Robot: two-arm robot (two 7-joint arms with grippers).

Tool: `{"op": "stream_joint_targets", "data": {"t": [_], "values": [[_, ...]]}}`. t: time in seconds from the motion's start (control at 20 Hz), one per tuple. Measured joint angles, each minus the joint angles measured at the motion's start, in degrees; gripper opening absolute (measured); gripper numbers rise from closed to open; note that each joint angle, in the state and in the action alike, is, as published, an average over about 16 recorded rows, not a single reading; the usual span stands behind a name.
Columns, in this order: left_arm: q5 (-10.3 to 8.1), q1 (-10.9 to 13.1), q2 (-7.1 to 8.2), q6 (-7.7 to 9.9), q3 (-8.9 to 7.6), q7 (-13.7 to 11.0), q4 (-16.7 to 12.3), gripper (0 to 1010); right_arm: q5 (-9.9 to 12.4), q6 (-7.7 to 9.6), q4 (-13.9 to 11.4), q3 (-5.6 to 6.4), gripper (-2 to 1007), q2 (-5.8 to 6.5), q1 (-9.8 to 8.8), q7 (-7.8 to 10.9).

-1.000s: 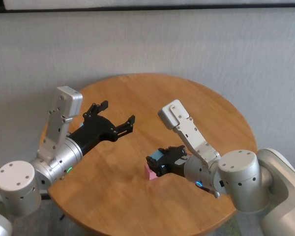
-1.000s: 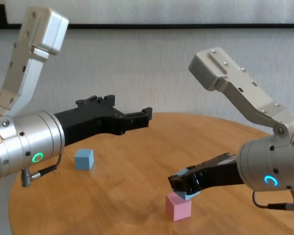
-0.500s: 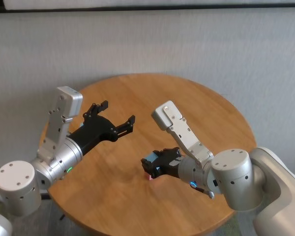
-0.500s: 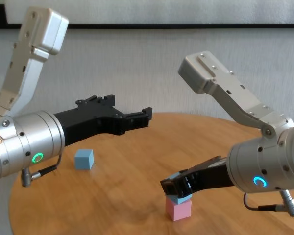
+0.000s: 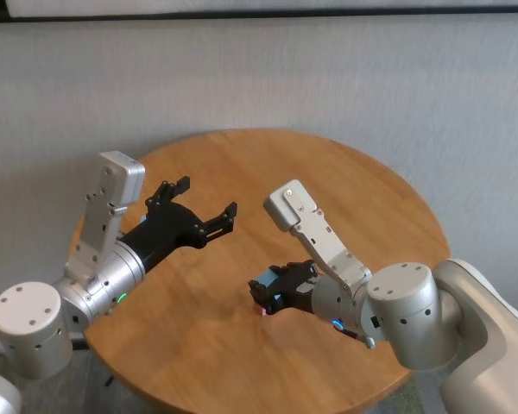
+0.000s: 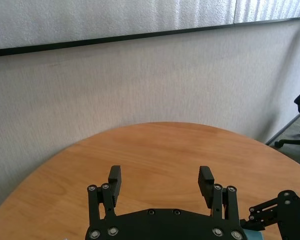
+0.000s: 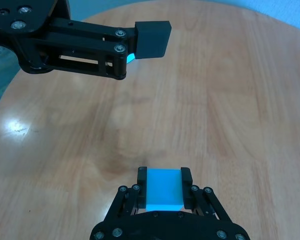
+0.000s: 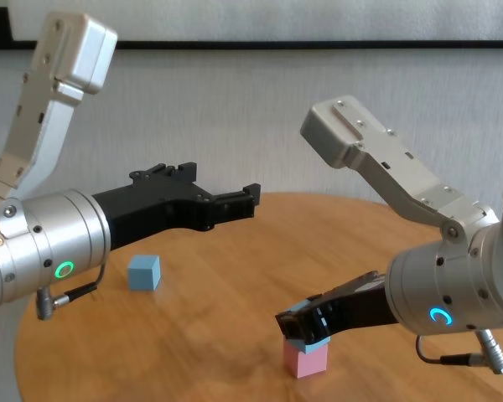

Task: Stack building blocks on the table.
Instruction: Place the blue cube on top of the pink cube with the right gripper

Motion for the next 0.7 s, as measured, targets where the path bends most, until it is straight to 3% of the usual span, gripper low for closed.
{"op": "stream_joint_targets", "data": {"t": [0.7], "values": [[0.0, 0.0, 0.0, 0.0, 0.0, 0.0, 0.0, 1000, -1.5, -0.36, 0.85, -0.08, 359, -0.36, 0.41, 0.58]]}}
